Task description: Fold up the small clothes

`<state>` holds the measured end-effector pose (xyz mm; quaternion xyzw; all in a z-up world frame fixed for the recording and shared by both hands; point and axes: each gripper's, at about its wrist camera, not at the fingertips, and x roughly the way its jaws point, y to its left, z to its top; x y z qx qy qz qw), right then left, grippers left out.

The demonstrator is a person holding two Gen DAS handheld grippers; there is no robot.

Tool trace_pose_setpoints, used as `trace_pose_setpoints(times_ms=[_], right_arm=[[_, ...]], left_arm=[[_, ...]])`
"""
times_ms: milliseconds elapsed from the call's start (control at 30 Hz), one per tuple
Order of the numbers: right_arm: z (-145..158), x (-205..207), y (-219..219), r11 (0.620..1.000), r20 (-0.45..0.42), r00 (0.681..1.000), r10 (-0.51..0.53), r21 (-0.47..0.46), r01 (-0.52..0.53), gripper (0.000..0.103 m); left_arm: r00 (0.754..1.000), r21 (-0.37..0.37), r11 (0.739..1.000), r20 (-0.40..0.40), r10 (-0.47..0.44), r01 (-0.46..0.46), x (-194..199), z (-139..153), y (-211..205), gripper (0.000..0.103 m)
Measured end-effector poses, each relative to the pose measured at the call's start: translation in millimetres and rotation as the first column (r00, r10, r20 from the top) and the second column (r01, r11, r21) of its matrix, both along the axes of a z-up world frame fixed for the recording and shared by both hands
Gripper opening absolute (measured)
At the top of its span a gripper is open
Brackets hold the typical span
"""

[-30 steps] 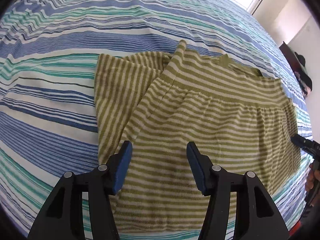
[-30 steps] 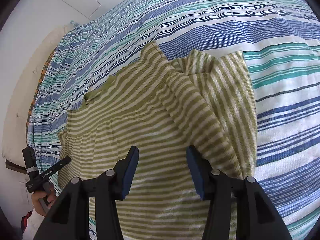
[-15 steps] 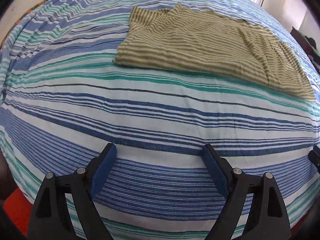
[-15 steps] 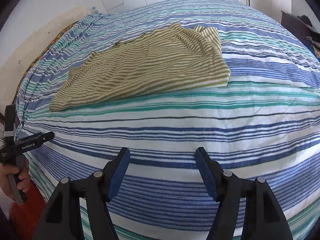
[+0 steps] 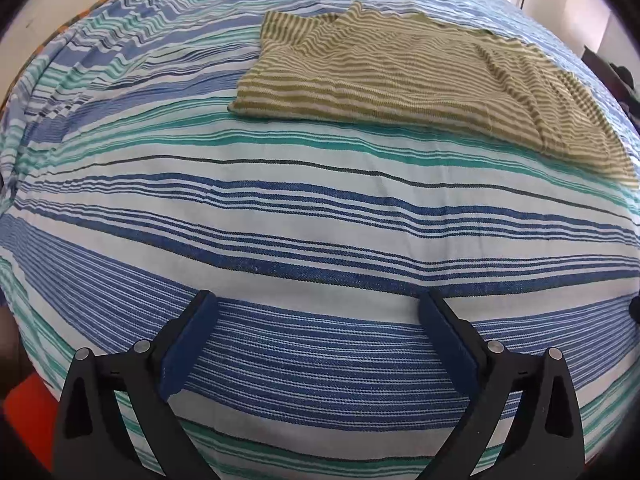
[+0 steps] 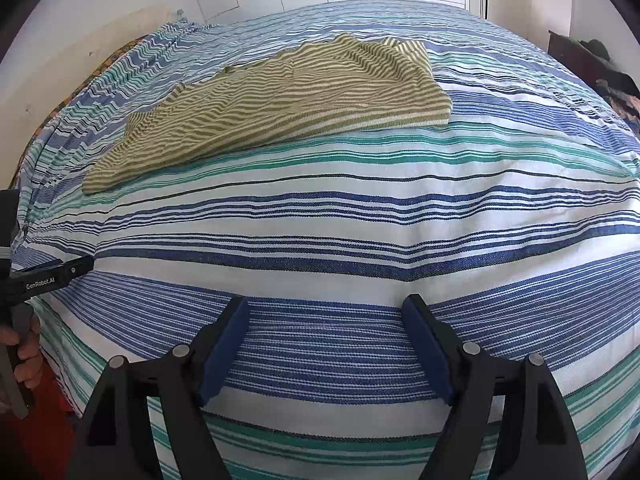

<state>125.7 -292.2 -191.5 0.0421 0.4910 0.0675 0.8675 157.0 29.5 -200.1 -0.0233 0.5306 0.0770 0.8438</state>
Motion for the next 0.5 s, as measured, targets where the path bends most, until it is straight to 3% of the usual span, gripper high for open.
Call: trace_pose_setpoints(times_ms=[100,167,233,333,500], right_arm=[[15,17,-20,0.99,-0.032,0.999,0.001,0.143,0.004,0.079],[33,37,-42,0.977,0.001,0.999,-0.035,0.213,0.034,0.078],[52,66,-68,0.965,0.042,0.997,-0.072,0.254,0.06,0.079],[68,125,-105,0.952,0.06,0.992,-0.115,0.293,0.092,0.079],[52,224,-131,0.947,-0.039,0.994,-0.101,0.301,0.109,0.079]], left_arm=[[1.0,-0.013,1.0,0.012,0.003,-0.003,-5,4,1,0.101],[1.0,-0.029,1.0,0.024,0.008,-0.007,-8,13,-1,0.099],[0.998,-0.057,0.997,0.058,-0.04,0.044,-10,25,-14,0.099],[0.981,-0.02,0.986,0.104,-0.161,0.164,-10,40,-50,0.099],[0.953,-0.041,0.955,0.09,-0.289,0.293,-8,44,-98,0.099]])
